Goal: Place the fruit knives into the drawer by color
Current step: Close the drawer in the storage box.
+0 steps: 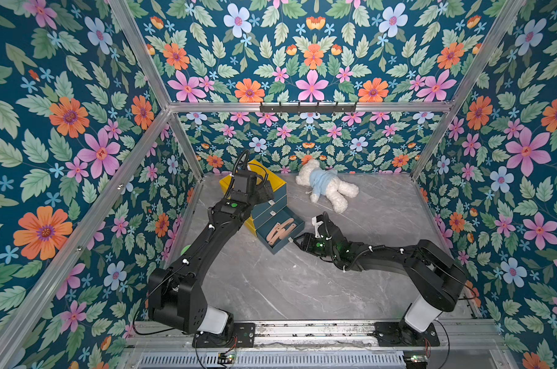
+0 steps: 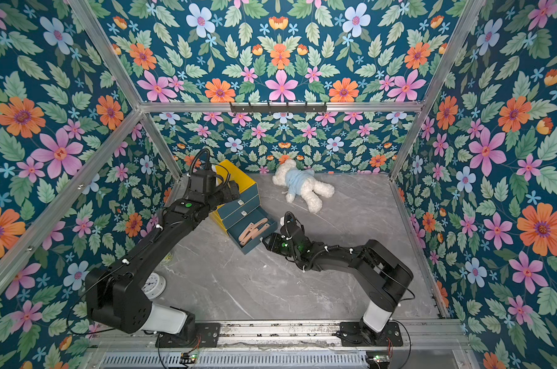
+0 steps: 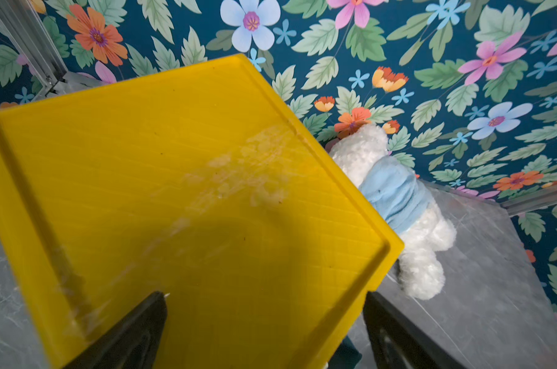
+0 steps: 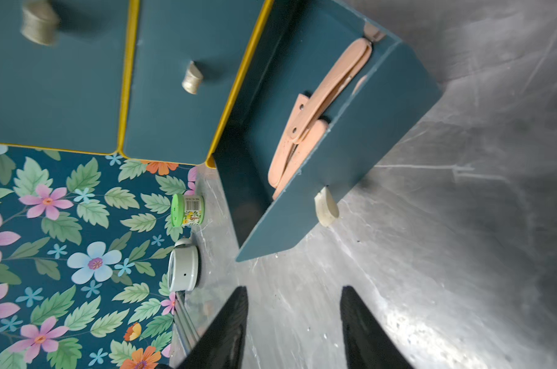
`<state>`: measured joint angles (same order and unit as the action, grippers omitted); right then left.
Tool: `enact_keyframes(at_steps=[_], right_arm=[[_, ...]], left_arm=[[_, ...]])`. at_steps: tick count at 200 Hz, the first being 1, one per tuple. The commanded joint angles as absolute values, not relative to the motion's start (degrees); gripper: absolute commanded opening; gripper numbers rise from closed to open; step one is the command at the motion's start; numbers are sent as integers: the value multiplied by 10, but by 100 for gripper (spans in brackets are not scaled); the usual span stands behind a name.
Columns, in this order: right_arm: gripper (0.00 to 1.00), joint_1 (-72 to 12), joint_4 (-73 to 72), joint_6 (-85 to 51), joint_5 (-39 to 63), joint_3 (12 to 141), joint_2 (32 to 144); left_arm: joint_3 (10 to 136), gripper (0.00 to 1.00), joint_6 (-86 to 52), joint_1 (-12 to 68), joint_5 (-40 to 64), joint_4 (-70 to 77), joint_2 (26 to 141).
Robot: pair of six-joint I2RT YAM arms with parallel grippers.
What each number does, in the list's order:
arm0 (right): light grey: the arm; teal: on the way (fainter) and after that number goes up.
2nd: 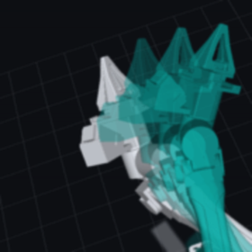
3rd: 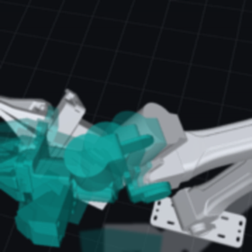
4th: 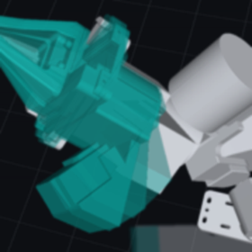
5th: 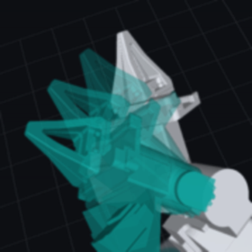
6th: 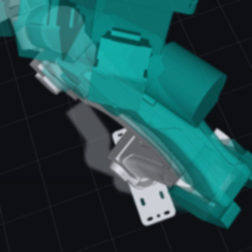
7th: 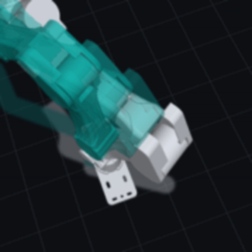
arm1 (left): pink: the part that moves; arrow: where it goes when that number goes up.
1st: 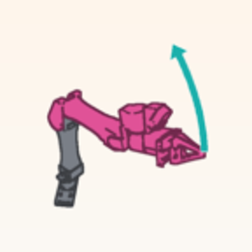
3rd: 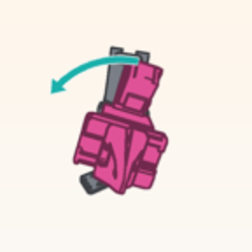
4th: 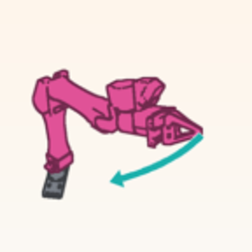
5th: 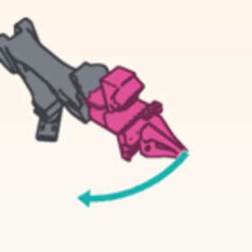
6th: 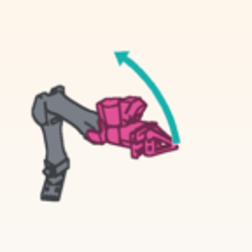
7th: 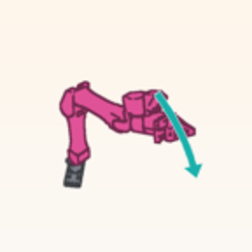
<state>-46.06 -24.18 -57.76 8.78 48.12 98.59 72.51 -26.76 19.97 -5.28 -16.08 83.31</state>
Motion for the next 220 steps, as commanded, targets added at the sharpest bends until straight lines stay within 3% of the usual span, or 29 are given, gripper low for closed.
enact_keyframes(at_steps=[1, 220], right_arm=[[49, -457, -264, -605, 88, 494, 1015], [50, -423, -316, -758, 151, 800, 1311]], left_arm=[[719, 99, -272, 198, -42, -165, 838], [655, 99, -279, 198, -14, -157, 846]])
